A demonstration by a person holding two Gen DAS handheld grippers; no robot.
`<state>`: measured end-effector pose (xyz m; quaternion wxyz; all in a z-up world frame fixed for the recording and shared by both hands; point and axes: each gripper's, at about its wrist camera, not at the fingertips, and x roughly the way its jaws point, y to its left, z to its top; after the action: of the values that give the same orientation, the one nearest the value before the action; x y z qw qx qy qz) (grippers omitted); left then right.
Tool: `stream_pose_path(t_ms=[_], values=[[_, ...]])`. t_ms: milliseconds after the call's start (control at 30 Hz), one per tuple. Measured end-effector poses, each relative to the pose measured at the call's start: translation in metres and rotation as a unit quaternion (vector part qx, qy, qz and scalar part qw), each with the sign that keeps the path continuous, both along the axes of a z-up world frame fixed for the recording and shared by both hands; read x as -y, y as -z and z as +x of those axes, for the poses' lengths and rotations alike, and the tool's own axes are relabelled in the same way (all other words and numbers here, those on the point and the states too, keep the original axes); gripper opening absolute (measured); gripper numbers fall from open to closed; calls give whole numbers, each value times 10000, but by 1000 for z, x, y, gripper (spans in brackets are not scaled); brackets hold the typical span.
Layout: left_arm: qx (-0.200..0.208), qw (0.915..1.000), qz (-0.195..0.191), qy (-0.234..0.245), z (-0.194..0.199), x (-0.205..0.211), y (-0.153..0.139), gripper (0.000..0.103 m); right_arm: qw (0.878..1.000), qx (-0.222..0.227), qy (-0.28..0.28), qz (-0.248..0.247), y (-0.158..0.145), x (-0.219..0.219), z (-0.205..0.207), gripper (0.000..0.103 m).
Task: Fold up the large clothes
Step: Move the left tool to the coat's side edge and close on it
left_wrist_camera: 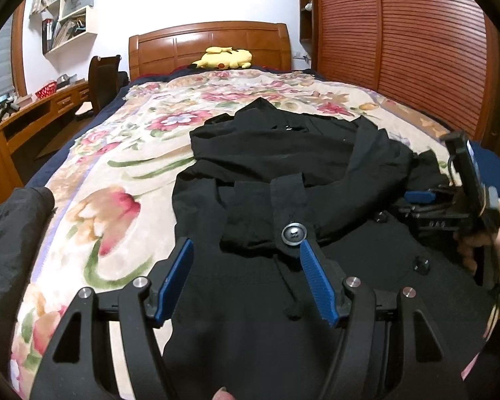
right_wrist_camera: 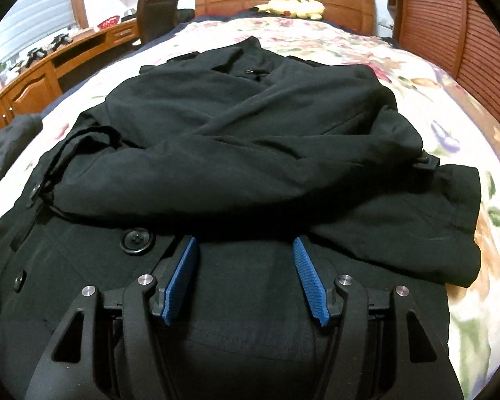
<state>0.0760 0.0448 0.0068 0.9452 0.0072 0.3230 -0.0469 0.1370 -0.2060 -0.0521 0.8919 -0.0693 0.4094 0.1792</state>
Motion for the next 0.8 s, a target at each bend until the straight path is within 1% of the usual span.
stream_pose_path(t_ms=[100, 233, 300, 333, 433, 500, 567, 600, 667, 800], values=[[-96, 9999, -111, -51, 11, -3, -5, 66, 10000, 28, -6, -48, 0, -1, -1, 62], [-259, 9996, 44, -71, 33, -2, -8, 66, 10000, 13, -20, -53, -1, -2, 0, 63], [-390, 9992, -74, -59, 45, -4, -10, 66, 9999, 28, -41, -89, -1, -3, 0, 63], [-383, 9992, -93, -51, 49, -3, -12, 66, 9999, 23, -70, -76, -1, -3, -1, 64], [-456, 9989, -7, -112, 69, -1, -13, 66, 9999, -15, -104, 6, -1, -1, 0, 65], [-538, 9985, -34, -107, 83, 1, -11, 66, 9999, -29, -126, 42, -1, -1, 0, 66], [-692, 9975, -147, -71, 97, 1, -7, 66, 9999, -29, -144, 40, -1, -1, 0, 67], [-818, 9962, -278, -74, 105, -1, -3, 66, 9999, -29, -153, 36, -2, -1, -1, 67], [-1030, 9939, -382, -56, 118, -1, 6, 66, 9998, -35, -185, 73, -2, 0, -1, 67], [-1255, 9919, -174, -103, 135, 3, 24, 66, 9997, -70, -207, 143, -2, 1, -1, 67]])
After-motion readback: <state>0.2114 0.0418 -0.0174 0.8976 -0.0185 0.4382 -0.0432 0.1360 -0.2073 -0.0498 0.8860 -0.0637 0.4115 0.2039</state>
